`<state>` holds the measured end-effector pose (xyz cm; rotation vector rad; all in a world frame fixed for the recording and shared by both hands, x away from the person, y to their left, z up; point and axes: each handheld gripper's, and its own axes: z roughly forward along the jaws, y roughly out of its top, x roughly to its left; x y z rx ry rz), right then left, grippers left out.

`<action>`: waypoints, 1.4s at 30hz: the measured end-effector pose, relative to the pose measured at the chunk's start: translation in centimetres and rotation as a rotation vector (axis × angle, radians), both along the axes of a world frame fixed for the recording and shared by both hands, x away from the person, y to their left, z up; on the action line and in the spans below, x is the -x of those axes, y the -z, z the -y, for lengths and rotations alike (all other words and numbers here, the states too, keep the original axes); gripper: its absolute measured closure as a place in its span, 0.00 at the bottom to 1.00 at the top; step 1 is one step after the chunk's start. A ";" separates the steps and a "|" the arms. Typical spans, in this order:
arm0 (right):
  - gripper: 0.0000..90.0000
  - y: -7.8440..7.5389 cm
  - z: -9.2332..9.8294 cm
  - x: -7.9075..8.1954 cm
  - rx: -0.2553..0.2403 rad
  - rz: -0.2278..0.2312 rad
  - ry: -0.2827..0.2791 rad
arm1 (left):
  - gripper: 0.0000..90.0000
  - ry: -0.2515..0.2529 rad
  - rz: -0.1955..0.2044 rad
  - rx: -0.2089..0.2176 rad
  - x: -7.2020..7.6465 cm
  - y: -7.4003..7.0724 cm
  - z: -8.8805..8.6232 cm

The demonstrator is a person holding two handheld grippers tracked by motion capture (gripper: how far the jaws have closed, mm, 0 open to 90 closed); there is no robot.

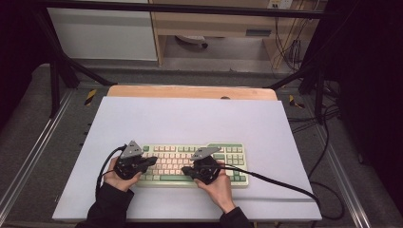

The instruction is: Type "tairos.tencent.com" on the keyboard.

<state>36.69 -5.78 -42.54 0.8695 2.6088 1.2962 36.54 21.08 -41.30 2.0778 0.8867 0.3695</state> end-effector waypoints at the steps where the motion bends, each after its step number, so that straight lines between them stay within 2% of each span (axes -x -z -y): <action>1: 1.00 -0.1 0.1 0.0 0.000 0.004 -0.003 | 1.00 0.000 0.000 0.001 0.0 0.0 0.0; 8: 1.00 -1.5 1.1 0.1 0.002 0.024 0.012 | 1.00 -0.003 0.003 0.006 0.0 -0.2 -0.2; 14: 1.00 -2.1 2.8 0.0 -0.005 0.021 0.037 | 1.00 -0.001 0.001 0.005 0.0 -0.1 -0.1; 32: 1.00 -1.6 6.7 0.2 -0.017 0.005 0.097 | 1.00 0.009 -0.005 -0.001 0.3 -0.1 0.1; 42: 1.00 -1.4 8.2 0.6 -0.033 0.002 0.110 | 1.00 0.043 -0.019 -0.011 0.5 0.2 1.1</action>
